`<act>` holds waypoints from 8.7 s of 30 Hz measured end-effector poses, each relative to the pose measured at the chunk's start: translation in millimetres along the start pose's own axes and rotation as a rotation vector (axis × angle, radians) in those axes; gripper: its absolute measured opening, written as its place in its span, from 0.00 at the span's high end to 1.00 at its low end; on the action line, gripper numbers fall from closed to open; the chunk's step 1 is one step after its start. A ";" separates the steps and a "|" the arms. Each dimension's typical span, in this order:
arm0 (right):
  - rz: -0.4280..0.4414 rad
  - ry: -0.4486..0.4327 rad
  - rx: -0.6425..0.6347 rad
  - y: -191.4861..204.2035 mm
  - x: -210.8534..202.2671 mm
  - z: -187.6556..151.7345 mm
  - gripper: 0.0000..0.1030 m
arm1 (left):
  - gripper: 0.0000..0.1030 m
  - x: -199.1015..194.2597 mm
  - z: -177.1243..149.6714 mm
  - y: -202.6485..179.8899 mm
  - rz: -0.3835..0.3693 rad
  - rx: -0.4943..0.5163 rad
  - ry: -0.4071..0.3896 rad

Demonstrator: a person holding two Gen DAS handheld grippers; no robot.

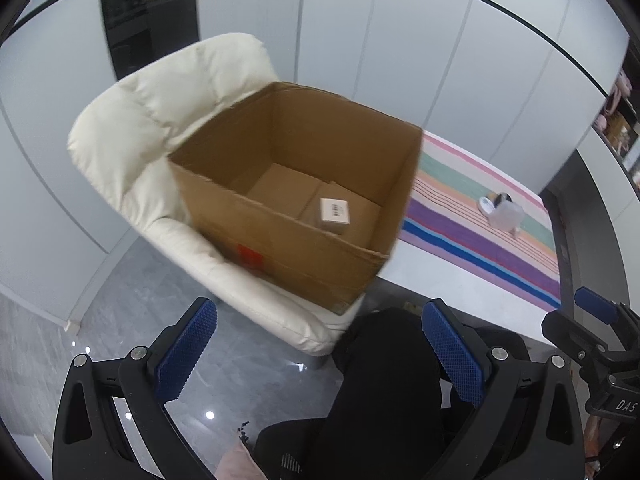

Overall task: Organize objects
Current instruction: 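Withdraw both tools from the cardboard box back toward the table, then reach the right tool to the clear oval case while the left tool reaches the frosted box, then close the left tool on the frosted plastic box while the right tool grips the clear case, then lift the frosted box with the left tool while the right tool lifts the clear case, then carry the frosted box and clear case over the cardboard box with both tools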

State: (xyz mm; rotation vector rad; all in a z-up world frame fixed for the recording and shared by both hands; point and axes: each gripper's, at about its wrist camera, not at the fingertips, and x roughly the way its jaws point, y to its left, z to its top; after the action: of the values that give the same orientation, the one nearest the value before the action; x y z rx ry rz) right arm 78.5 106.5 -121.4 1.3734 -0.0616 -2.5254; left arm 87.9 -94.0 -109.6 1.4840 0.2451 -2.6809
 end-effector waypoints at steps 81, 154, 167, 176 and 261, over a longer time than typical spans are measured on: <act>-0.264 0.072 0.310 -407.2 258.1 93.3 0.08 | 0.00 297.1 101.9 -362.1 -0.130 0.347 0.063; -0.266 0.079 0.271 -404.8 251.4 52.4 0.61 | 0.74 392.0 126.7 -397.8 -0.210 0.390 0.075; -0.299 0.065 0.290 -400.6 227.4 69.2 0.61 | 0.74 356.6 148.2 -384.3 -0.135 0.373 0.042; -0.342 -0.012 0.286 -384.4 154.8 114.8 0.61 | 0.74 283.5 187.0 -380.7 -0.145 0.384 -0.038; -0.314 -0.194 0.276 -171.8 -132.1 -29.2 0.61 | 0.74 -72.6 30.6 -243.4 -0.202 0.441 -0.271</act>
State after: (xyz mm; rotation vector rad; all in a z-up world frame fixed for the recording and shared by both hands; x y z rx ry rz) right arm 134.7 307.8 -57.3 1.3139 -0.2607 -3.0025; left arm 67.9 139.1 -6.3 1.2063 -0.2416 -3.2125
